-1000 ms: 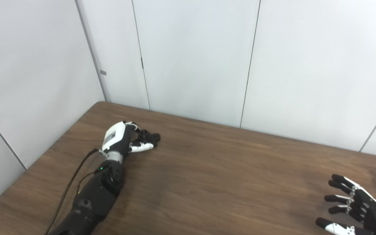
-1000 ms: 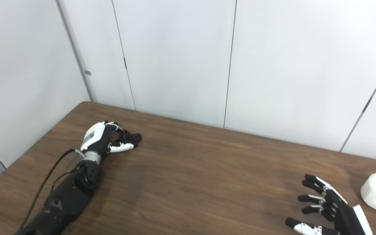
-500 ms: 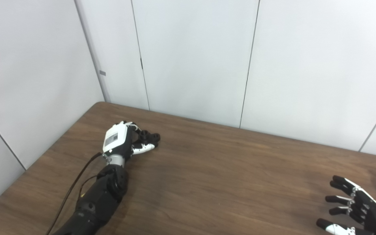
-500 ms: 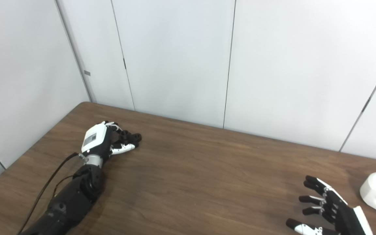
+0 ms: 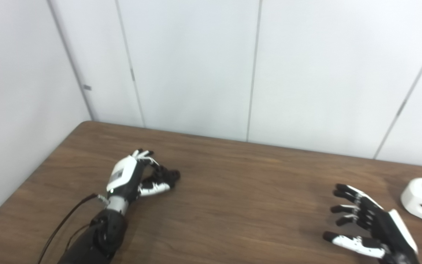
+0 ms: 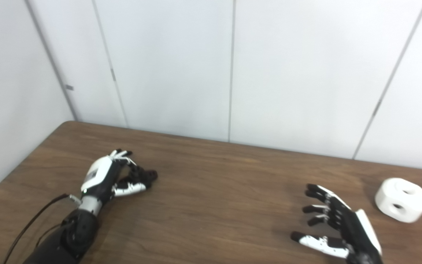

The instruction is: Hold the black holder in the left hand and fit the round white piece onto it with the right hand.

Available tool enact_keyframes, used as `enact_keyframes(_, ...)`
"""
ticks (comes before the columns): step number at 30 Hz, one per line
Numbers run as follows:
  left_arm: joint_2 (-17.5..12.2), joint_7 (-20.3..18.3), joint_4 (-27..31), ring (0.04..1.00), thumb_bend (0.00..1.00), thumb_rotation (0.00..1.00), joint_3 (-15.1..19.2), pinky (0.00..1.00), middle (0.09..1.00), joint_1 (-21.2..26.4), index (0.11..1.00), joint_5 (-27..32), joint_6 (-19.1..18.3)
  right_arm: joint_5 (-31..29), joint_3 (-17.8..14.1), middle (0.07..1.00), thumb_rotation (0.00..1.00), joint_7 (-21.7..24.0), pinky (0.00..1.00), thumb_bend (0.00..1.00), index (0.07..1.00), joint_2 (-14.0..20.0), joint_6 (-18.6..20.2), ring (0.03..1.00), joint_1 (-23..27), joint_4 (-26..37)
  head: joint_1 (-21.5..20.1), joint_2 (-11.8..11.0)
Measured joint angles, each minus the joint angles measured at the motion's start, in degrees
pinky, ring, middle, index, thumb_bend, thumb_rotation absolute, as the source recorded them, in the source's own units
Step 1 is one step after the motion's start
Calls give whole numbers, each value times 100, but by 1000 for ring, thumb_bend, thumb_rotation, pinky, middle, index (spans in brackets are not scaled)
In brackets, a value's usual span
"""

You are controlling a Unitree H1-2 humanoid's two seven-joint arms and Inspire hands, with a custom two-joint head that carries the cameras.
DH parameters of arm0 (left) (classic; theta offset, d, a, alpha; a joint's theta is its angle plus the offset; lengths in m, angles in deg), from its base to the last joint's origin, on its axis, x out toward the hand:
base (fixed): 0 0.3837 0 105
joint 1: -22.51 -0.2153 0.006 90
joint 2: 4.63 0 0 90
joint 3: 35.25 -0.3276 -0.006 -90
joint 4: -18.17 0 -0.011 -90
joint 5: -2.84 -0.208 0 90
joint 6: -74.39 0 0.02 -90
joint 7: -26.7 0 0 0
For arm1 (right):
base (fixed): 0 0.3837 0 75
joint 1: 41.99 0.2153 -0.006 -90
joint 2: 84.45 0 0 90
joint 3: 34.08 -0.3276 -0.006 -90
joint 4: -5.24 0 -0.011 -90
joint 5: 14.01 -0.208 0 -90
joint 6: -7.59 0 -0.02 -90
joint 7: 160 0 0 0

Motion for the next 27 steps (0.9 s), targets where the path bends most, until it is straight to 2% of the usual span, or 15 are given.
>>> enact_keyframes(6,317,-670,677,979,524,57,-466,907,891,-156,482,37,297,126,47,809,0,-28,504,647,803,-56,-94,655,22,-17,-159,70)
enact_keyframes(9,560,-801,900,974,524,56,-646,895,887,-224,482,-72,429,144,43,811,0,-75,495,646,806,-67,-109,652,44,-17,-273,141)
enact_keyframes(11,629,-921,987,985,524,56,-758,969,893,-244,482,-168,466,144,43,811,0,-87,492,644,805,-81,-115,646,51,-17,-326,167)
enact_keyframes(14,695,-1136,1091,992,524,58,-858,996,897,-318,482,-242,455,144,43,806,6,-93,486,650,800,-105,-130,636,51,-17,-396,202)
enact_keyframes(21,823,-1250,1042,984,523,55,-893,1000,883,-305,482,-395,489,186,44,802,5,-107,479,640,794,-112,-185,629,55,-11,-563,308)
enact_keyframes(27,917,-1049,910,971,524,58,-1106,1000,883,-217,483,-857,455,186,32,801,13,-106,486,641,791,-108,-182,632,50,28,-616,361)
